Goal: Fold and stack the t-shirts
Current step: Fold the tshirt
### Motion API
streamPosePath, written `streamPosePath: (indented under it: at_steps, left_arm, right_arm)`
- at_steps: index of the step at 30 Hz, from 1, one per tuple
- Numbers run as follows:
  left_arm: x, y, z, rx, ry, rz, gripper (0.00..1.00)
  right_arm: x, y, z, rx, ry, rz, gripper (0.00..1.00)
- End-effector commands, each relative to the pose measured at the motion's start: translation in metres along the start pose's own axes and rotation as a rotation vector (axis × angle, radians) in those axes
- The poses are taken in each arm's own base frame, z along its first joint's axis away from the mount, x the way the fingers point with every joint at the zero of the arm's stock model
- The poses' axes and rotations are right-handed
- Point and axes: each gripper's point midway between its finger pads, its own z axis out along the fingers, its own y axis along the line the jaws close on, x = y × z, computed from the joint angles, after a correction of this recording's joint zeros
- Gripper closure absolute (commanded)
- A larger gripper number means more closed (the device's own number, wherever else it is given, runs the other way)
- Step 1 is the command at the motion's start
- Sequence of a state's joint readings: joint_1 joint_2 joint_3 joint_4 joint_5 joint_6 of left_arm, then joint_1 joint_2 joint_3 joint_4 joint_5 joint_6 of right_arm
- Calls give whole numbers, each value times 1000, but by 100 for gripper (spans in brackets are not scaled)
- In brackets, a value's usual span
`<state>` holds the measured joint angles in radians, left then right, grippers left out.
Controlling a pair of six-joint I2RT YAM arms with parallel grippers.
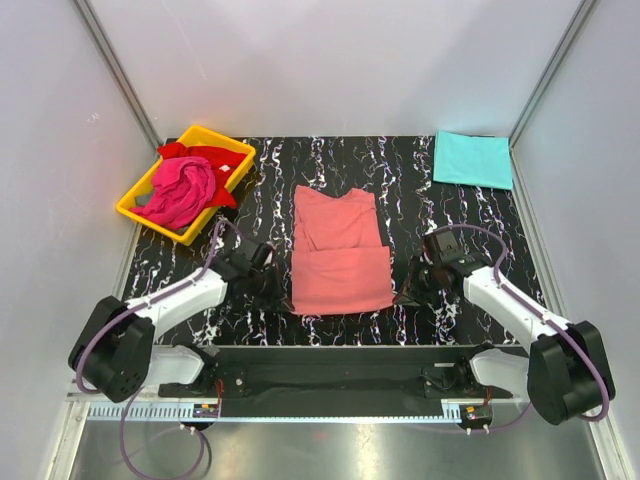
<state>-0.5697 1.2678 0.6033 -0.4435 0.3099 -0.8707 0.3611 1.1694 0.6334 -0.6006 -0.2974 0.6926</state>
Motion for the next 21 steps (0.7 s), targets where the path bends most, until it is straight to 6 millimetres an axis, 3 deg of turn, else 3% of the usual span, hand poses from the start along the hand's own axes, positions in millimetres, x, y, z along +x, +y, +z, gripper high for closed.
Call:
streamPosePath:
  at_steps: [1,6,8,13,15,16,17,19,21]
  left_arm:
    - [-14,-27,-11,81,2,41,100]
    - [-32,-45,-19,94,-28,82,100]
    - [-32,-40,-16,68,-16,92,100]
    - [-21,-20,-19,15,-28,79,100]
    - [-13,-12,-19,6,-21,66,95]
    - [-11,-12,-20,16,-23,67,80]
    - [-8,-11,-19,20,-16,62,75]
    - [-1,-10,-15,38,7,66,59]
    - [2,-7,-11,36,18,61,52]
  right_arm:
    - [-20,16,-11,-6,-58,-49,100]
    - [-37,33,-18,-21,-81,-81,100]
    - [-36,32,-15,-19,-72,-78,100]
    - [-15,9,-9,32,-33,13,100]
    - [-3,0,-12,37,-30,40,93]
    - [-2,-2,-14,43,-40,56,88]
    - [0,-4,-15,43,-43,60,74]
    - [3,-4,-18,26,-51,51,62]
    - [-1,-2,-17,19,-60,40,46]
